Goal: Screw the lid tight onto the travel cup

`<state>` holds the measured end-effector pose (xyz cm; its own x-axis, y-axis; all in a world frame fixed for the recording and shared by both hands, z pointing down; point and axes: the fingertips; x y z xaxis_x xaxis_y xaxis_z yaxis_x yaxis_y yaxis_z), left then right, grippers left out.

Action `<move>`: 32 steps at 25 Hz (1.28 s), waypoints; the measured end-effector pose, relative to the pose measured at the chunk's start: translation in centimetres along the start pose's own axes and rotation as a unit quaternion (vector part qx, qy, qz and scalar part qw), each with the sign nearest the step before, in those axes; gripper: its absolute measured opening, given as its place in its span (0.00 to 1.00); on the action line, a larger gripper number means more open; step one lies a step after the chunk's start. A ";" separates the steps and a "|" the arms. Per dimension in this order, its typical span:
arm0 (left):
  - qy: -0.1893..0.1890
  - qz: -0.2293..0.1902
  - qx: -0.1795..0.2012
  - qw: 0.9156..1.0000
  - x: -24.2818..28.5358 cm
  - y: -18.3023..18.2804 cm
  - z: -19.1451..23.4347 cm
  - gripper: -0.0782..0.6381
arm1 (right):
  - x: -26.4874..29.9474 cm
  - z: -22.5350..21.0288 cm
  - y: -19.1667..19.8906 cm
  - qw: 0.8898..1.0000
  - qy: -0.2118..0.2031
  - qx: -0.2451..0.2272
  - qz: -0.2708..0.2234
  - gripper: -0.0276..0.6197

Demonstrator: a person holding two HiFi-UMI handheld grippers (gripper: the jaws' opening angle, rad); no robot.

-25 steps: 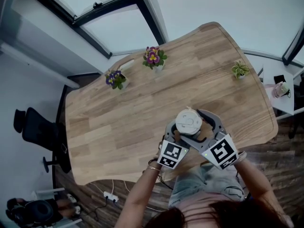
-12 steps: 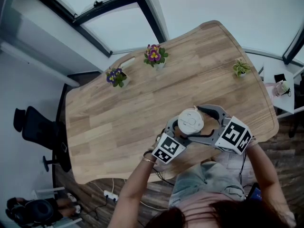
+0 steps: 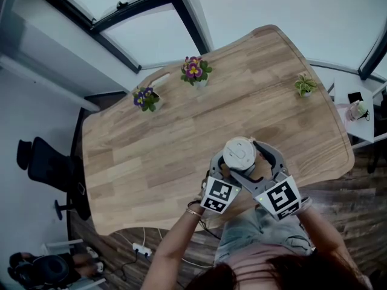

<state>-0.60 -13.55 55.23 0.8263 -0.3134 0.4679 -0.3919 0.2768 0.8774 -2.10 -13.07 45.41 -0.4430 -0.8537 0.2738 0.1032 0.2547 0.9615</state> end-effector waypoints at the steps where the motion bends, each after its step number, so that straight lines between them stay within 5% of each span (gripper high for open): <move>1: 0.003 0.001 0.001 1.000 0.0 0.0 -0.1 0.60 | 0.0 0.1 0.1 1.000 -0.006 -0.001 0.002 0.63; 7: 0.090 0.027 0.044 0.995 0.0 0.3 -1.0 0.60 | -0.5 -0.2 -0.2 0.996 -0.081 -0.027 0.025 0.63; 12: 0.136 0.052 0.071 0.987 0.0 0.4 -1.6 0.60 | -0.5 0.6 0.8 0.981 -0.159 -0.092 0.058 0.63; 15: 0.122 0.044 0.063 0.990 0.1 0.3 -1.4 0.60 | -0.4 0.5 0.9 0.984 -0.140 -0.097 0.050 0.63; 22: 0.020 0.001 0.013 1.000 0.0 0.1 -0.8 0.60 | -0.1 0.3 0.6 0.999 -0.013 -0.035 0.008 0.63; 32: 0.131 0.035 0.073 0.988 -0.2 0.6 -2.1 0.60 | -0.5 1.2 0.9 0.987 -0.140 -0.054 0.057 0.64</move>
<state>-0.14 -11.41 55.44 0.8641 -0.0476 0.5011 -0.4898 0.1504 0.8588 -2.83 -11.92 46.13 -0.6500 -0.6601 0.3764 0.2533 0.2787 0.9264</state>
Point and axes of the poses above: the fingertips, and each gripper's own axes: x forward along the fingers, z to its left, y out of its underside, and after that the axes turned 12 degrees about y, right-handed
